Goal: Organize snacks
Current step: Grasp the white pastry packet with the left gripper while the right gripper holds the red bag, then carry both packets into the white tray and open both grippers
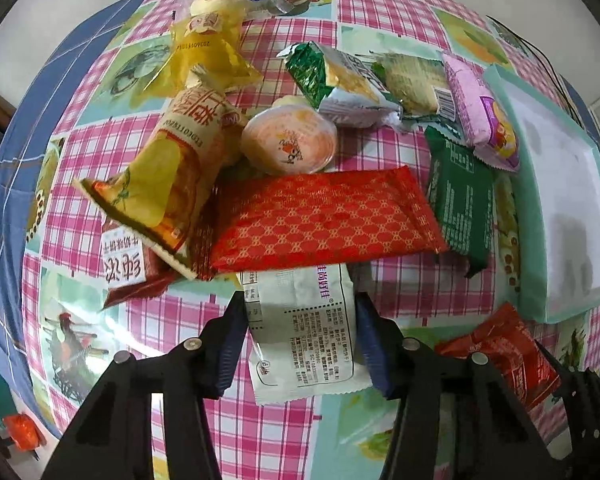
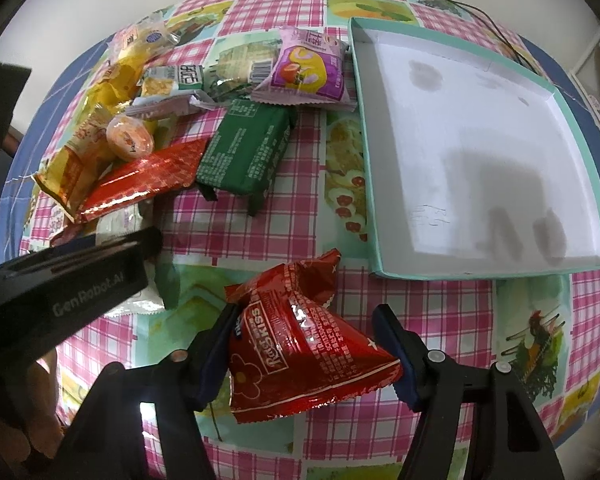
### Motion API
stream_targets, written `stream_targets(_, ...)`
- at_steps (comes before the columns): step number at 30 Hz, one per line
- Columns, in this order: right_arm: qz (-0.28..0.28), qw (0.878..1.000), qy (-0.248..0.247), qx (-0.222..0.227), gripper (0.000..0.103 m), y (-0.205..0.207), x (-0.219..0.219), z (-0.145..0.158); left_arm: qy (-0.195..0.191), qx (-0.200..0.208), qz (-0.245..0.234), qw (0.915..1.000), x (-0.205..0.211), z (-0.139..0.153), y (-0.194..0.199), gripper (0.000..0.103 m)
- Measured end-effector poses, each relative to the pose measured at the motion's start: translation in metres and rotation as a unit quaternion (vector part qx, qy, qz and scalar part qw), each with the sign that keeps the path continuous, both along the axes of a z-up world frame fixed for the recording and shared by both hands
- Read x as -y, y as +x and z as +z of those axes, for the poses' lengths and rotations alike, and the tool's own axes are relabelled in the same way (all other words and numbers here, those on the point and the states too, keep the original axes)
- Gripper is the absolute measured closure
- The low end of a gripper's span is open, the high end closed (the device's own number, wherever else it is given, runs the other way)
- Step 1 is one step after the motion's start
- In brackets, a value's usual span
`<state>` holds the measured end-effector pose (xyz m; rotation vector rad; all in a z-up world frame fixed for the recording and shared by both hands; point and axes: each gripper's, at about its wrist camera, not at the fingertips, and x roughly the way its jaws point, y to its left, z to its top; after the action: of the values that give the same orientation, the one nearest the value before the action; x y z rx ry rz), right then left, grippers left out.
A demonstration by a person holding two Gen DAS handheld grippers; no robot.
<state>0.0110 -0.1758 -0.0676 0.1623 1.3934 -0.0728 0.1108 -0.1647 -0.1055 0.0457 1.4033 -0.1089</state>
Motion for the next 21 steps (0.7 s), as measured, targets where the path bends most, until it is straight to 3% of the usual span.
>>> stream_targets(9,-0.007,1.0,0.014,0.022,0.034,-0.008,0.002,0.027,-0.058,-0.019,0.027,0.9978,0.013,-0.006,-0.014,0.049)
stream_targets(14,-0.015,0.999,0.023,0.041,0.034,-0.018,0.013,0.042,-0.074,0.005,0.033,0.9967,0.019,-0.001,-0.025,0.049)
stream_targets(21,-0.027,0.997,0.029,0.071,0.034,-0.02,0.021,0.061,-0.088,0.043,0.02,0.995,0.021,0.022,-0.01,0.049)
